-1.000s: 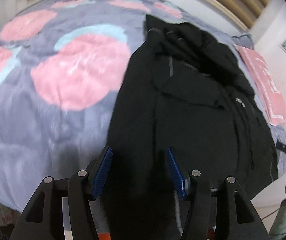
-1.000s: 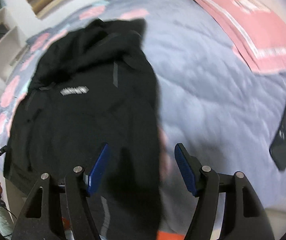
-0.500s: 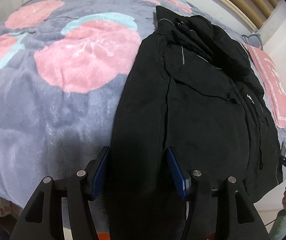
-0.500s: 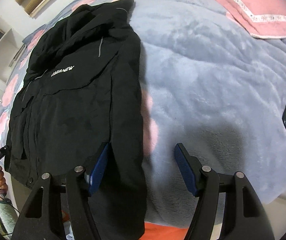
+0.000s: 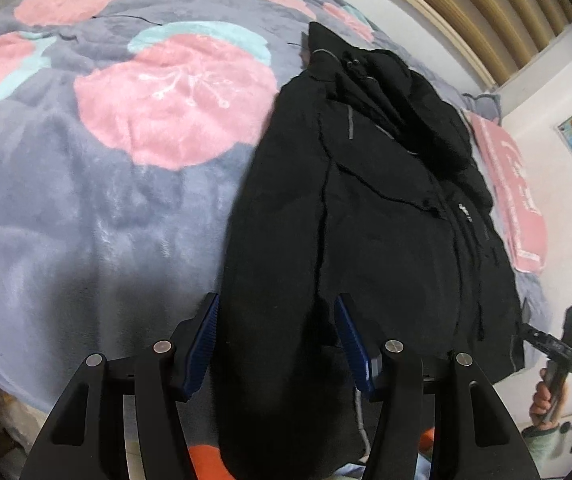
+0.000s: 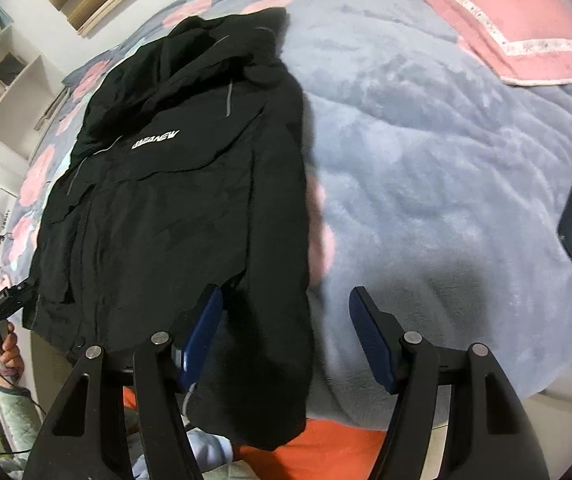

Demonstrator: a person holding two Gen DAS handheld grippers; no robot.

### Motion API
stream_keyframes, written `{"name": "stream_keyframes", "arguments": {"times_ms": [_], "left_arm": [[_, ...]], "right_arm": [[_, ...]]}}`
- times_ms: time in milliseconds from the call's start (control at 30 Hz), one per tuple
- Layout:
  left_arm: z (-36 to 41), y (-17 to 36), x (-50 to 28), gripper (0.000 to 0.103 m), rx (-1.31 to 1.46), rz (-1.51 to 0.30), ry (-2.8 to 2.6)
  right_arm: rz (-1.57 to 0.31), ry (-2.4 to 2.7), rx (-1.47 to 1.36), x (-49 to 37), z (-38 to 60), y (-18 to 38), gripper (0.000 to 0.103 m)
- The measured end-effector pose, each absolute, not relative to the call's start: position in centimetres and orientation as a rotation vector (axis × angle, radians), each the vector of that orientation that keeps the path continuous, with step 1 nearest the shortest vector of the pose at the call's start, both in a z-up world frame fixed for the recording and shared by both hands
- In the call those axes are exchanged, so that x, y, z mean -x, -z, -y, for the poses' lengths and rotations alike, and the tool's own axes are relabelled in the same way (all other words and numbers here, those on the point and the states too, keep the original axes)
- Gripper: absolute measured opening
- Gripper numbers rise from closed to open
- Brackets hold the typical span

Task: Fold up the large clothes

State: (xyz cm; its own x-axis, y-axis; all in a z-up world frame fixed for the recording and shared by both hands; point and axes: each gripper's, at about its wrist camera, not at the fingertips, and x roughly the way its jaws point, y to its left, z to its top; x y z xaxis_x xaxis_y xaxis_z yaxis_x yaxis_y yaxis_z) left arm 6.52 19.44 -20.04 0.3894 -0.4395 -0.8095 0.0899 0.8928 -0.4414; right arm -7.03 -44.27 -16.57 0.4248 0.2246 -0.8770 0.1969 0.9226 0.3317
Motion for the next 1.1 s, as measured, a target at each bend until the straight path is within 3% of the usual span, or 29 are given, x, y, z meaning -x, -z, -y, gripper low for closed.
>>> {"name": "stream_keyframes", "arguments": {"times_ms": [267,333,533,833,1067,1100], "left_arm": [[-17.9,21.6,-7.7,0.063,0.357,-1.179,0.373],[-17.3,20.3,-7.2,0.063,0.37,-1.137,0.467],[-16.2,15.8,-6.5,0.063,0.54,-0.969,0.834],[-15.4,20.9,-5.0,0.063,0.482,-1.131,0.724],[-15.1,21.6,-3.5,0.063,0.415,-1.152,0.684],[-14.7,21.7,-3.7,0.056,0.411,-1.144,0.674]], "right_arm": [[-1.18,-0.086,-0.502,5.4,43.6,19.5,0.07],[-1.167,-0.127,-0.468,5.5,42.6,18.5,0.061],[-1.052,-0.248,-0.371,5.3,38.9,14.1,0.061],[-1.198,-0.196,-0.409,6.0,38.8,19.5,0.061],[-1.159,-0.212,-0.416,7.9,38.6,18.8,0.061],[-1.148,-0.208,-0.407,7.8,38.5,18.6,0.054]]}}
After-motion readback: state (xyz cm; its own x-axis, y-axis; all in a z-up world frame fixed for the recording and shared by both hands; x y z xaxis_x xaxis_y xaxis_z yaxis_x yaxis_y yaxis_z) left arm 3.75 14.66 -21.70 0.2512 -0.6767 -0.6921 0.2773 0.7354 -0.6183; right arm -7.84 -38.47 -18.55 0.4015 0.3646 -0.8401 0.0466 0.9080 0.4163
